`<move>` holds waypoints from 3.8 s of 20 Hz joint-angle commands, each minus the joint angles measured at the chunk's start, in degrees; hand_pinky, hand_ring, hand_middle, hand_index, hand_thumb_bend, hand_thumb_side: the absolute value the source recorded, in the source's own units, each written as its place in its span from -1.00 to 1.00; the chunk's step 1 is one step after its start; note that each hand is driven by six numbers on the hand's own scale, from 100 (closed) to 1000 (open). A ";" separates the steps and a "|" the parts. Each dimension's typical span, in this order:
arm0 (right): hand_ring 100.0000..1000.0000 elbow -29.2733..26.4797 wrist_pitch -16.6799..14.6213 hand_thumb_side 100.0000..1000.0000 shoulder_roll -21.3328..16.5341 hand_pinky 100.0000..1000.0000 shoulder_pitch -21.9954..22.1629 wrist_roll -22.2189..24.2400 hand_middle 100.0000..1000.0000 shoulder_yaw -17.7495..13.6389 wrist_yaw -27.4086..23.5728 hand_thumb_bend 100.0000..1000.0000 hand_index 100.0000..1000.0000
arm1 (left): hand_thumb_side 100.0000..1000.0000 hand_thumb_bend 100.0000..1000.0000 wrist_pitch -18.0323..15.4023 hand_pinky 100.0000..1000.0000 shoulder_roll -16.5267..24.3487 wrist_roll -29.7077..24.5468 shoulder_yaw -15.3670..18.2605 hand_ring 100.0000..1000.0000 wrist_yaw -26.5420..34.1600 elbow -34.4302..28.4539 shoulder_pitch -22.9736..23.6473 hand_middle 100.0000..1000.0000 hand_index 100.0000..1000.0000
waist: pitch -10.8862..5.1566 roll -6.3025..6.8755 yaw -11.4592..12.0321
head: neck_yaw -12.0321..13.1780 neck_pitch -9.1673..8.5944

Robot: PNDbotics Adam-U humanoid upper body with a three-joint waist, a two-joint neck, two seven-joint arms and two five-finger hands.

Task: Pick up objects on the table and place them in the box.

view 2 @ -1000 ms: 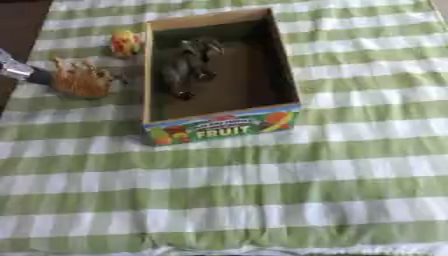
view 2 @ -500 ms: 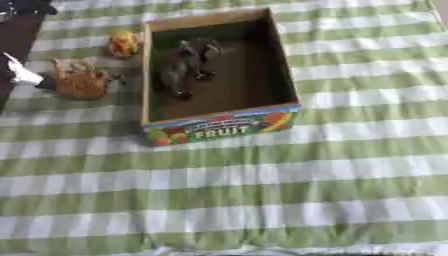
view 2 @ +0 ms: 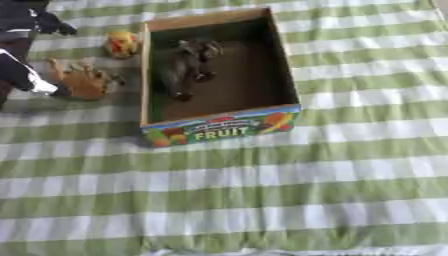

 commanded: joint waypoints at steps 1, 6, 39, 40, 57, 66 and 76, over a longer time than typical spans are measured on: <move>0.60 -1.10 0.29 1.00 -0.67 0.49 -0.56 -0.03 0.50 -0.86 -0.54 -1.00 0.70 | -0.04 -0.09 -0.87 0.23 0.67 -0.17 0.00 0.66 0.00 1.01 -1.12 0.70 0.93 | -0.83 -0.09 -0.19 | 0.41 -0.81; 0.60 -1.10 0.44 1.00 -0.37 0.49 -0.64 0.05 0.50 -1.02 -0.67 -1.00 0.70 | -0.10 -0.16 -2.27 0.22 0.28 -1.11 -0.79 0.66 -0.76 3.12 -0.97 0.70 0.91 | -0.49 0.06 -0.62 | 0.90 -1.15; 0.61 -1.10 0.66 1.00 1.40 0.50 -0.54 1.19 0.47 -1.84 -1.04 -1.00 0.69 | 0.03 -0.29 -1.87 0.20 -2.17 -2.69 -0.67 0.62 -3.67 11.03 -1.34 0.59 0.74 | 0.54 -0.27 -1.64 | 2.77 -2.00; 0.61 -1.10 0.72 1.00 1.48 0.50 -0.60 1.22 0.47 -1.88 -1.00 -1.00 0.69 | 0.02 -0.32 -1.86 0.19 -2.21 -2.63 -0.65 0.61 -3.69 11.09 -1.34 0.58 0.71 | 0.57 -0.27 -1.65 | 2.78 -1.99; 0.62 -1.10 1.26 1.00 1.98 0.50 -0.15 1.63 0.48 -2.31 -0.94 -1.00 0.70 | -0.26 -1.00 -0.41 -0.03 -2.29 3.52 -0.39 0.40 -4.66 11.05 -1.45 0.29 0.36 | 0.16 -0.27 -1.50 | 2.65 -1.64; 0.62 -1.10 1.33 1.00 2.28 0.50 0.03 1.69 0.48 -2.39 -1.03 -1.00 0.70 | -0.54 -1.00 1.41 -0.21 -2.00 7.37 0.32 0.20 -5.80 9.49 -2.10 0.08 0.12 | -0.44 -0.15 -1.21 | 2.33 -1.40; 0.61 -1.10 1.27 1.00 2.50 0.50 0.24 1.87 0.47 -2.53 -1.09 -1.00 0.69 | -0.63 -1.00 3.58 -0.30 -2.01 11.16 0.70 0.11 -6.92 8.44 -2.61 -0.04 -0.13 | -0.86 -0.19 -1.01 | 2.27 -1.21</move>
